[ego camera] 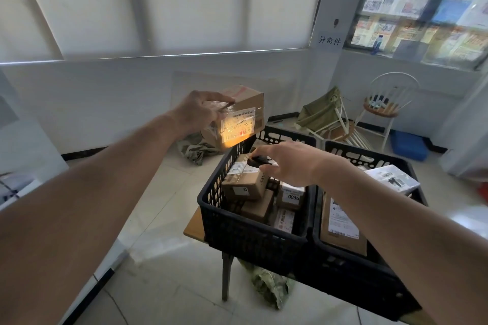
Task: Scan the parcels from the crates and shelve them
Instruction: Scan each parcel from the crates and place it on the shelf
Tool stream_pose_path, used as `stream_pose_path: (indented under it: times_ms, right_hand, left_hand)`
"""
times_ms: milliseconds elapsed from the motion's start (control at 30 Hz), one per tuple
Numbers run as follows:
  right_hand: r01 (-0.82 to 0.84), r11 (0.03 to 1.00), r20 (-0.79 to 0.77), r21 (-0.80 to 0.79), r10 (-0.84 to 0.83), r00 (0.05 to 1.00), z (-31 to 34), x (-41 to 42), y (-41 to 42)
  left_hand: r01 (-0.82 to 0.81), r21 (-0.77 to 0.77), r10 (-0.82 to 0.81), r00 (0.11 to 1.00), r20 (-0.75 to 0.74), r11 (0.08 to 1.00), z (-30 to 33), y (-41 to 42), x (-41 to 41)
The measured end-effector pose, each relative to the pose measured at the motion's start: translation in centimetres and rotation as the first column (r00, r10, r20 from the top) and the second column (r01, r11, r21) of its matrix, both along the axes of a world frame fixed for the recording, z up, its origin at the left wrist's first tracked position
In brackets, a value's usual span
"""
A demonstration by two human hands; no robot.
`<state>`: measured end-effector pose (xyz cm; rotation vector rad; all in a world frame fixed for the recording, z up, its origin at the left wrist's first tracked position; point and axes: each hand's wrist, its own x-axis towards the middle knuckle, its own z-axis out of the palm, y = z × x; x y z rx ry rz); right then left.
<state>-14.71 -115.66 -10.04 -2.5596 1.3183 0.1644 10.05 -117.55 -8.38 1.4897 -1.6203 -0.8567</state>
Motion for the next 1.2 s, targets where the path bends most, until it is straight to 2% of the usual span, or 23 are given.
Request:
stream_pose_path:
  times_ms: [133,333,667,933,1000,1067,1200]
  right_hand:
    - [0.013,0.999,0.058,0.033,-0.015,0.998,-0.1,-0.6,-0.2]
    - [-0.029,0.999,0.042,0.013,0.028,0.999,-0.1,-1.7,-0.6]
    - [-0.168,0.986,0.050,0.008,0.167,0.985,0.1,-5.8,-3.5]
    - [-0.274,0.962,0.074,-0.009,0.274,0.959,0.1,-9.5,-5.5]
    - [-0.284,0.959,0.142,-0.013,0.283,0.949,0.0,-10.3,-5.8]
    - [-0.270,0.963,0.280,-0.001,0.260,0.924,-0.5,-10.7,-6.2]
    - [-0.198,0.978,0.573,0.062,0.127,0.810,-1.9,-9.1,-6.7]
  left_hand:
    - [0.009,0.002,-0.009,1.000,-0.012,1.000,-0.3,0.2,-0.1]
    - [-0.056,0.007,0.056,0.997,-0.051,0.998,-0.5,0.7,-1.2]
    - [-0.212,-0.024,0.212,0.977,-0.026,0.977,0.0,1.2,-5.0]
    - [-0.310,-0.026,0.307,0.948,-0.082,0.950,0.0,2.2,-8.9]
    - [-0.348,-0.030,0.342,0.932,-0.118,0.937,-0.1,2.7,-9.7]
    - [-0.401,-0.040,0.386,0.901,-0.200,0.915,-0.1,3.5,-10.4]
    - [-0.525,-0.010,0.473,0.774,-0.421,0.851,0.2,6.5,-10.7]
